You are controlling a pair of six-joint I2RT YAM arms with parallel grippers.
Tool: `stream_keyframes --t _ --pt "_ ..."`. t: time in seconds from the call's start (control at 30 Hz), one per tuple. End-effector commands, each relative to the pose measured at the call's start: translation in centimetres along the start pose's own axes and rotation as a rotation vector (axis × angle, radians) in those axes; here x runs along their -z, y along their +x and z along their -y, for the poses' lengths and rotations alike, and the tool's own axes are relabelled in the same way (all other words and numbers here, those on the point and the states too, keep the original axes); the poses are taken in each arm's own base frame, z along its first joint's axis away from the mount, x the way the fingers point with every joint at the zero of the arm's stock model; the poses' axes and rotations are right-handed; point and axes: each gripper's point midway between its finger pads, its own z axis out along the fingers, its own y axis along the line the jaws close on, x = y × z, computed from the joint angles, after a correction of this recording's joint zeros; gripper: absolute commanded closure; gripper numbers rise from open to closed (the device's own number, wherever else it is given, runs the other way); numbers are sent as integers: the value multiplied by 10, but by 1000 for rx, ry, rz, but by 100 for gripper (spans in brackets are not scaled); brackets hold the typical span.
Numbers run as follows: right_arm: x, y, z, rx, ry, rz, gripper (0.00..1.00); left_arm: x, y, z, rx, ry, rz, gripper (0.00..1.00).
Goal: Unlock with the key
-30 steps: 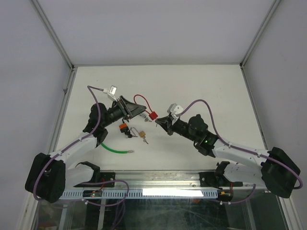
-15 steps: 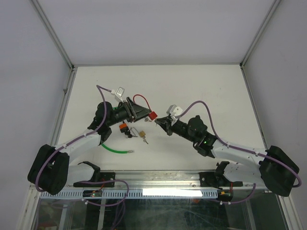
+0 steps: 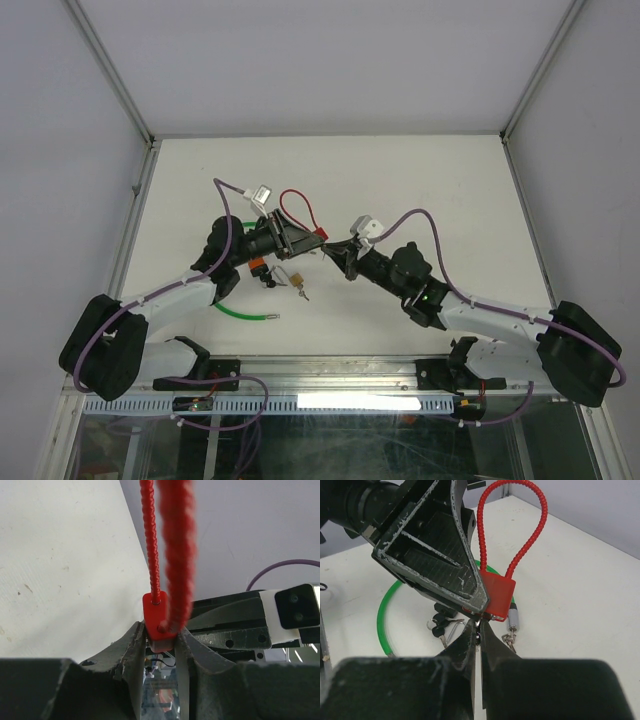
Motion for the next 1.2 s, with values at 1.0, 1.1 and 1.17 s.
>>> stream_keyframes --t 1.0,1.1,1.17 --pt "33 -50 6 -527 3 -109 43 10 -8 22 -322 148 -9 100" --pt "28 -62 10 -555 8 -123 41 9 -1 21 -317 155 -61 100" --pt "21 -68 11 -576 14 -137 41 9 2 21 -331 162 -88 100"
